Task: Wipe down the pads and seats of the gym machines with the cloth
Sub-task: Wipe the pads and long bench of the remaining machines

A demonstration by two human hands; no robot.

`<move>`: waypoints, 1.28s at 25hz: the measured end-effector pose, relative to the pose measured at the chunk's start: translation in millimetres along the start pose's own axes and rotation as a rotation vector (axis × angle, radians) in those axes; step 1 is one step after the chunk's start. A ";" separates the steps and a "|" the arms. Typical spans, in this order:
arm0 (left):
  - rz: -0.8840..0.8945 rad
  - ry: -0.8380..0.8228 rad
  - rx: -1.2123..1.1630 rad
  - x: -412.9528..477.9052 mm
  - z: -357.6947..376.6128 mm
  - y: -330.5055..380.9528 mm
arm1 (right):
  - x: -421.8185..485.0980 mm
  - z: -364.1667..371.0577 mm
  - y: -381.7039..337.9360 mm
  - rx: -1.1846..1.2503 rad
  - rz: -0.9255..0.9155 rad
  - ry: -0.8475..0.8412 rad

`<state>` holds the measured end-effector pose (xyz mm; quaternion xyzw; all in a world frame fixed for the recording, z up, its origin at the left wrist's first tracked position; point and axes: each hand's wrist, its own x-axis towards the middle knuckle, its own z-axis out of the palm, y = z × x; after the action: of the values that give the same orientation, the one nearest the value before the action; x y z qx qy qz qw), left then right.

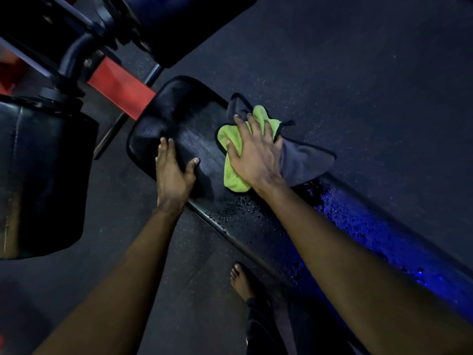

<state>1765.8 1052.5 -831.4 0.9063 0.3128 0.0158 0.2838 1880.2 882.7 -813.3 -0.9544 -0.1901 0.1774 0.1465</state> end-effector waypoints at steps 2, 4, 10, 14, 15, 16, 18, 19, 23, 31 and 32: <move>0.252 -0.027 0.043 7.7 2.3 19.3 | -24.8 -1.2 22.4 -0.017 0.071 0.046; 0.387 -0.120 0.065 21.6 11.8 41.9 | -44.7 -4.1 42.5 -0.021 0.152 0.078; 0.454 -0.160 0.137 37.3 21.6 39.4 | -38.5 -4.9 34.8 0.039 0.289 0.082; 0.494 -0.085 0.159 34.5 31.4 33.5 | 3.4 -6.0 5.8 0.078 0.083 0.050; 0.502 -0.076 0.167 34.6 33.7 32.7 | 6.2 -4.7 6.5 0.094 0.075 0.049; 0.511 -0.081 0.165 35.4 35.7 32.4 | 2.5 -4.0 11.8 0.107 0.087 0.059; 0.511 -0.099 0.161 35.3 34.8 31.6 | -20.5 -4.4 30.1 0.127 0.157 0.075; 0.500 -0.095 0.161 34.6 34.0 31.2 | -35.6 -4.8 42.4 0.140 0.217 0.078; 0.492 -0.102 0.155 34.0 34.6 28.7 | -91.0 -5.5 83.6 0.166 0.457 0.110; 0.523 -0.092 0.113 37.0 37.2 21.6 | -70.1 14.3 5.7 0.113 0.449 0.171; 0.540 -0.094 0.093 38.4 37.3 22.5 | -70.2 16.8 1.7 0.104 0.404 0.165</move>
<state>1816.9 1041.3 -856.6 0.9686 0.0470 0.0345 0.2416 1813.4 855.6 -809.0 -0.9756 0.0270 0.1338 0.1722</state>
